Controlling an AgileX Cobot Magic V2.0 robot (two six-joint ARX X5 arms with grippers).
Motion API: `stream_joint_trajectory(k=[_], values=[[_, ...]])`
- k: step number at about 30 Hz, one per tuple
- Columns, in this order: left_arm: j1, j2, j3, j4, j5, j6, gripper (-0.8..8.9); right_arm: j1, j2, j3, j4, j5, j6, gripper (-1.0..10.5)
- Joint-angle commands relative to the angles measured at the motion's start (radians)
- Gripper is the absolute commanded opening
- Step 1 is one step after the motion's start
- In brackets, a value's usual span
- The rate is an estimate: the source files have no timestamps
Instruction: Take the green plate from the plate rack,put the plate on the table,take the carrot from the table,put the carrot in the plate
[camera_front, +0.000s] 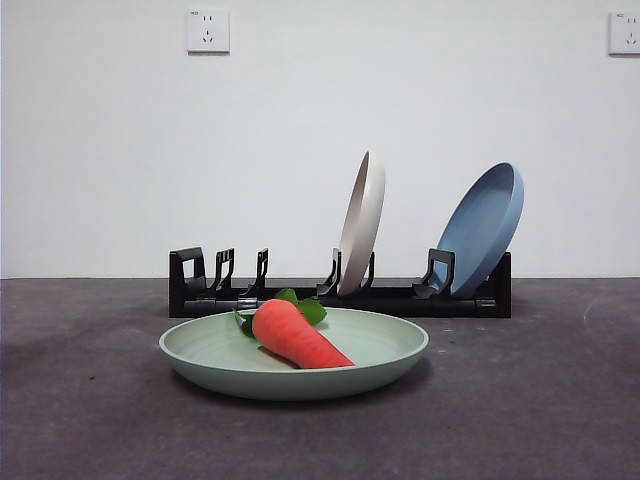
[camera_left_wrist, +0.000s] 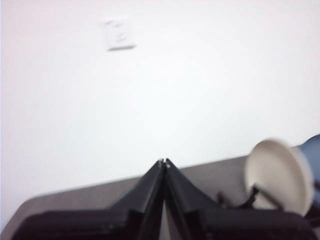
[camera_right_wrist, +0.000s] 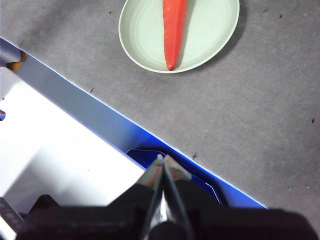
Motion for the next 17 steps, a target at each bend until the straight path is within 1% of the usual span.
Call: stream_joint_trajectory(k=[1, 5, 9, 13, 17], values=[[0.052, -0.085, -0.143, 0.008, 0.002, 0.011, -0.02, 0.002, -0.002, -0.004, 0.006, 0.001, -0.006, 0.0], [0.097, -0.183, -0.295, 0.009, -0.003, -0.008, -0.02, 0.002, -0.002, -0.004, 0.006, 0.001, -0.006, 0.0], [0.117, -0.255, -0.413, 0.01, -0.003, -0.051, -0.02, 0.002, -0.002, -0.004, 0.006, 0.001, -0.006, 0.0], [0.122, -0.297, -0.496, 0.012, -0.003, -0.077, -0.02, 0.002, -0.002, -0.004, 0.006, 0.001, -0.006, 0.0], [0.122, -0.323, -0.546, 0.012, -0.003, -0.079, -0.02, 0.002, -0.002, -0.004, 0.006, 0.001, -0.006, 0.0]])
